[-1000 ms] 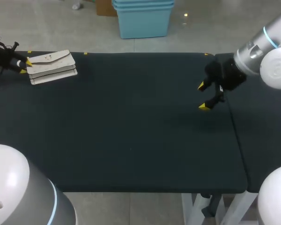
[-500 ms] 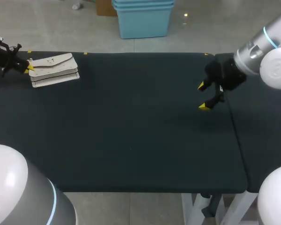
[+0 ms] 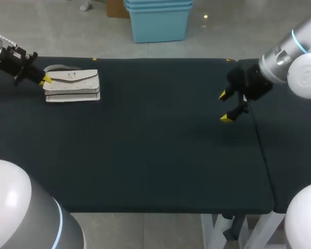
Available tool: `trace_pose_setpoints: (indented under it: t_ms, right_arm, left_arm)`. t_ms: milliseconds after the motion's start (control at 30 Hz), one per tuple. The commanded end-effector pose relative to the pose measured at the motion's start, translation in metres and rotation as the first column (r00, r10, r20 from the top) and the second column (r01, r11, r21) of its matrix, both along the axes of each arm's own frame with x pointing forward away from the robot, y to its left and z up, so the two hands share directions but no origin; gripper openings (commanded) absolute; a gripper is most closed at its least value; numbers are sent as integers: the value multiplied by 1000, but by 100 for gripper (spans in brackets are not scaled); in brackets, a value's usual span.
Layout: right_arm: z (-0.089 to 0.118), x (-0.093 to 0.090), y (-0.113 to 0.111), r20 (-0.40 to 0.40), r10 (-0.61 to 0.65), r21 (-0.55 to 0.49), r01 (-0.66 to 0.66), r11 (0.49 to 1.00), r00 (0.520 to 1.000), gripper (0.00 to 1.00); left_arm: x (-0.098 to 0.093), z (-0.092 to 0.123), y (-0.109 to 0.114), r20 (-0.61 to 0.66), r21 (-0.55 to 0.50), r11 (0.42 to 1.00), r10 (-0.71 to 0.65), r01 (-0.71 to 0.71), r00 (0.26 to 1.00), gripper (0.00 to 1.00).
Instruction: Pick up the bag, open it, inspect its contents, close it, and place it on the opposite side
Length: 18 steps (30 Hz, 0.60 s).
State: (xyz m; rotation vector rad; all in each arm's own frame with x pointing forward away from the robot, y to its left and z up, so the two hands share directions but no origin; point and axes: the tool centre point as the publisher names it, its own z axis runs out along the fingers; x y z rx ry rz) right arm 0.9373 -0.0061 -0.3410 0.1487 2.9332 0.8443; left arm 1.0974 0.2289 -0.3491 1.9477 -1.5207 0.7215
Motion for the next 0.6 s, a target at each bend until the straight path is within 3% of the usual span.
trace_pose_setpoints:
  t_ms: [33,400,433,467,600]
  right_arm:
    - [0,0,0,-1,2,2,-2,1000,1000,100]
    - [0,0,0,-1,2,2,-2,1000,1000,100]
    - [0,0,0,-1,2,2,-2,1000,1000,100]
    - [0,0,0,-1,2,2,-2,1000,1000,100]
    - [0,0,0,-1,2,2,-2,1000,1000,100]
  left_arm:
    - [-6,1,-15,1,9,1000,-24,24,1000,0]
    - [-37,-7,-50,-18,-23,993,-119,118,993,0]
    - [-39,-7,-51,-19,-23,992,-124,123,992,4]
    - [-41,-6,-51,-20,-22,992,-128,127,992,16]
    - [-50,2,-49,-22,-15,990,-141,141,990,44]
